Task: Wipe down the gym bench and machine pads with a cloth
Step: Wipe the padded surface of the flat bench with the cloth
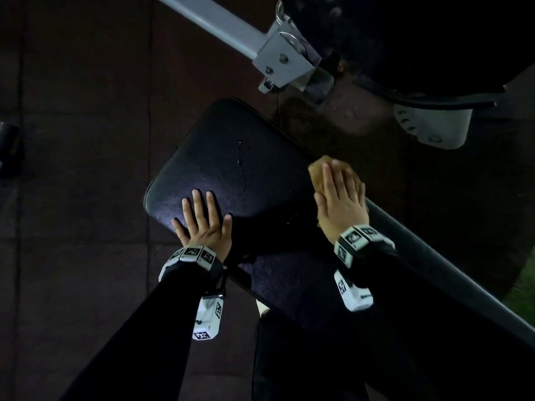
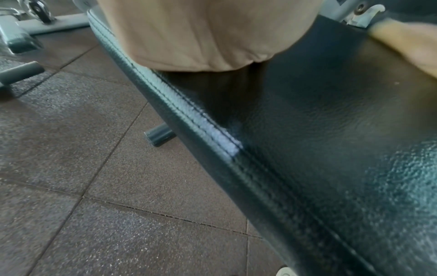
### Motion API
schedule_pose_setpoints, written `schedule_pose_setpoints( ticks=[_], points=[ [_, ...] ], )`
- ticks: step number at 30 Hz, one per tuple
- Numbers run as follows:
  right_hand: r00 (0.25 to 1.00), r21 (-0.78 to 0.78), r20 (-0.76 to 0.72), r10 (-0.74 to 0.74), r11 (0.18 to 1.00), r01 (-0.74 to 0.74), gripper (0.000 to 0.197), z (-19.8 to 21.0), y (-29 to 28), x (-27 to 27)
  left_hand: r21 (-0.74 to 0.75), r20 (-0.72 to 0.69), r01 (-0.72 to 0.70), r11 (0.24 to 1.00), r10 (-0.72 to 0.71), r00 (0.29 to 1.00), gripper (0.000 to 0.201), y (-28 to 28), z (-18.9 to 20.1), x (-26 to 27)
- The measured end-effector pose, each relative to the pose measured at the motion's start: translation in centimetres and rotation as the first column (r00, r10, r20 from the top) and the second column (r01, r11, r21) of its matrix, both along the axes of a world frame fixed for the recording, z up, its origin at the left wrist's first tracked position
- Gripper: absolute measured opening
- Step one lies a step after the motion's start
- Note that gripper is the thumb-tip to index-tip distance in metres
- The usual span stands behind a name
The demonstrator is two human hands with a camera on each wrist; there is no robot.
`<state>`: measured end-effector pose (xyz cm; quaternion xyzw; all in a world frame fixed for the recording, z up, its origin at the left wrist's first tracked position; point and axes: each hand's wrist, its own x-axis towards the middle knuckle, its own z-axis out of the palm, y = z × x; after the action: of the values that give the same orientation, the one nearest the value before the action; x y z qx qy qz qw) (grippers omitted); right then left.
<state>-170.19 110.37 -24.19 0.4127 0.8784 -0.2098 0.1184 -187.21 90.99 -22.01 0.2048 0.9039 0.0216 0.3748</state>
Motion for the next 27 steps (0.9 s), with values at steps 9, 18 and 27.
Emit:
schedule_pose_setpoints(
  ticks=[9, 18, 27],
  points=[
    [0.984, -0.098, 0.099, 0.145, 0.986, -0.135, 0.058, 1.0, -7.9, 3.6, 0.004, -0.031, 0.013, 1.0, -0.013, 0.999, 0.062, -0.1, -0.2, 0.1],
    [0.986, -0.089, 0.028, 0.162, 0.983, -0.159, 0.061, 0.0, 0.6, -4.5, 0.064, -0.112, 0.024, 0.998, -0.016, 0.994, 0.065, -0.9, -1.4, 0.2],
    [0.999, -0.115, 0.032, 0.035, 0.993, -0.032, 0.062, 1.1, 1.9, -0.8, 0.119, -0.22, -0.09, 0.989, 0.115, 0.969, 0.081, -1.4, -0.8, -4.2]
  ],
)
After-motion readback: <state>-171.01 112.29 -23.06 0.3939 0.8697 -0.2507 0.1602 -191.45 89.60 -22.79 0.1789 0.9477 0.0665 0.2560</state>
